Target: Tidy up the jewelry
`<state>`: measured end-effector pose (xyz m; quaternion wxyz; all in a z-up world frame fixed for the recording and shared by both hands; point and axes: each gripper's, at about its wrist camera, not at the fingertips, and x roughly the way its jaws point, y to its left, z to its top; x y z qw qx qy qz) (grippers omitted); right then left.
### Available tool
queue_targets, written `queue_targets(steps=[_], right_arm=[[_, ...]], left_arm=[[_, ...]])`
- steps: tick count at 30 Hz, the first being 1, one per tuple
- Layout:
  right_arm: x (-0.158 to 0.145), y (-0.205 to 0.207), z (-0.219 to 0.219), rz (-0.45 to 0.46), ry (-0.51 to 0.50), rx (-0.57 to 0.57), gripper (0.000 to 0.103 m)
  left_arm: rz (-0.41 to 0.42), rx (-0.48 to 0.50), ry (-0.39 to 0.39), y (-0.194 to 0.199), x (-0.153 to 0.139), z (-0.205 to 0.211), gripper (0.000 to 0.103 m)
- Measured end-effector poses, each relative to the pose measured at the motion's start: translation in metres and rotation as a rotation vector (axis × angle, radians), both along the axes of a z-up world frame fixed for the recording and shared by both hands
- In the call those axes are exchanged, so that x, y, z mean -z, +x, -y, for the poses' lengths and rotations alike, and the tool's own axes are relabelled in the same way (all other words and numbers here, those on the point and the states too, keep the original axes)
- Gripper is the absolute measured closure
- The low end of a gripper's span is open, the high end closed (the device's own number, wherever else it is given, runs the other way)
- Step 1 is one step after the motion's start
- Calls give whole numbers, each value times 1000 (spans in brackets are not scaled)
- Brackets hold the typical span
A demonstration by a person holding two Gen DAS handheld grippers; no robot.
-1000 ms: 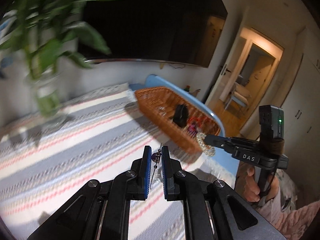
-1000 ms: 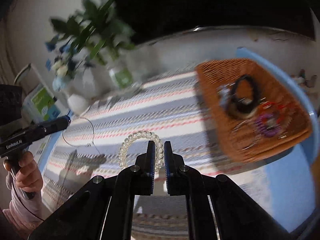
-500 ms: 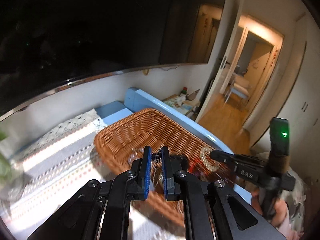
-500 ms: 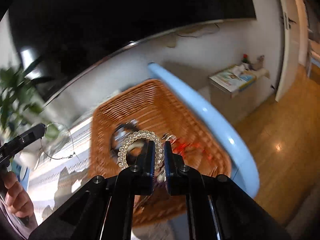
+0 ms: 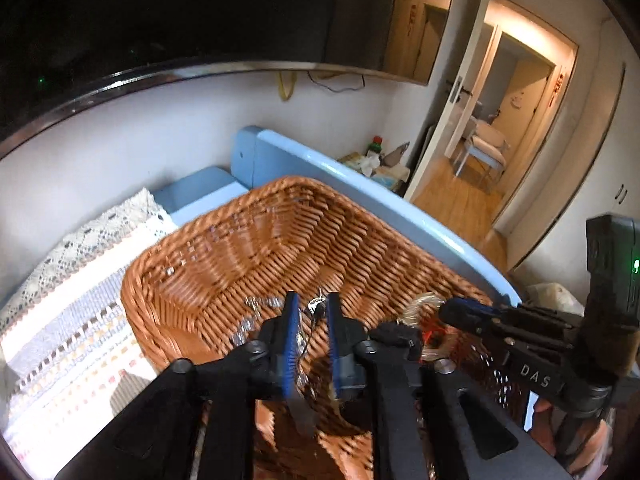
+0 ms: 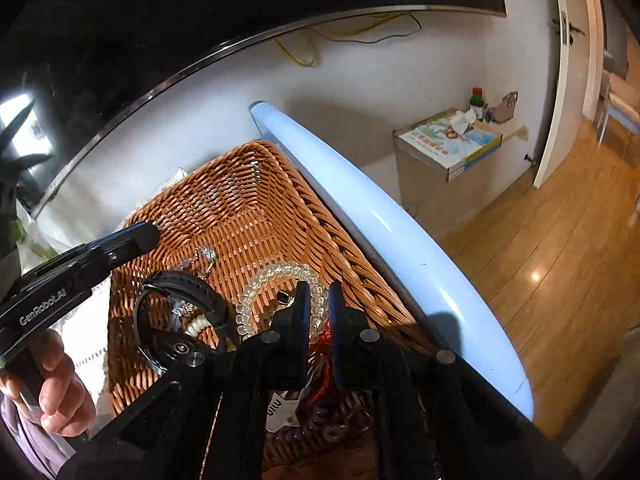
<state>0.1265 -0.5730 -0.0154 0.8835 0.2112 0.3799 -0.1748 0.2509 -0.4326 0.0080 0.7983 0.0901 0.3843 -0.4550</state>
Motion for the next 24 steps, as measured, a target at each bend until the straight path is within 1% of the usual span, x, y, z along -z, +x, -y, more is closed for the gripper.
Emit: queue_targets(steps=[1,2,3,4,5,7,11,14,17,18,20,22,24], right_arm=[[0,0,0,2,6,-4,90],[-1,-1,-1,7,14,-8,90],[-3,-3,-3,16,20,-11,88],[-6,-5,-5,26,19,-9,85],[-9,-8,-6,34,15,-4,83],[-18,-17,-12,62,7,13,69],[-43,-37,-30,118,-14,22,68],[-62,-55,-48,156,-31,26,67],[-75,-74,-70,182,-64,37,59],[-78,-80,-80,189,-75,41,53],[-82,-90,-98,203,-88,31,49],[-86,-96,-119,202,-105,20,44],[-87,-100,-137,199,-124,8,40]], left_arm=[[3,4,3,-1,0,0,72],[19,-4,8,-6,-3,-4,60],[40,-16,13,-10,-7,-9,53],[48,-18,9,-15,-11,-15,50],[46,-16,-1,-18,-15,-20,50],[37,-19,-29,-27,-27,-37,49],[74,-64,-68,-47,-48,-74,48],[89,-116,-113,-66,-59,-112,45],[122,-173,-133,-88,-61,-149,43],[136,-197,-133,-95,-60,-161,42],[160,-239,-130,-107,-58,-181,42],[187,-285,-122,-121,-53,-201,41],[221,-316,-108,-133,-48,-215,41]])
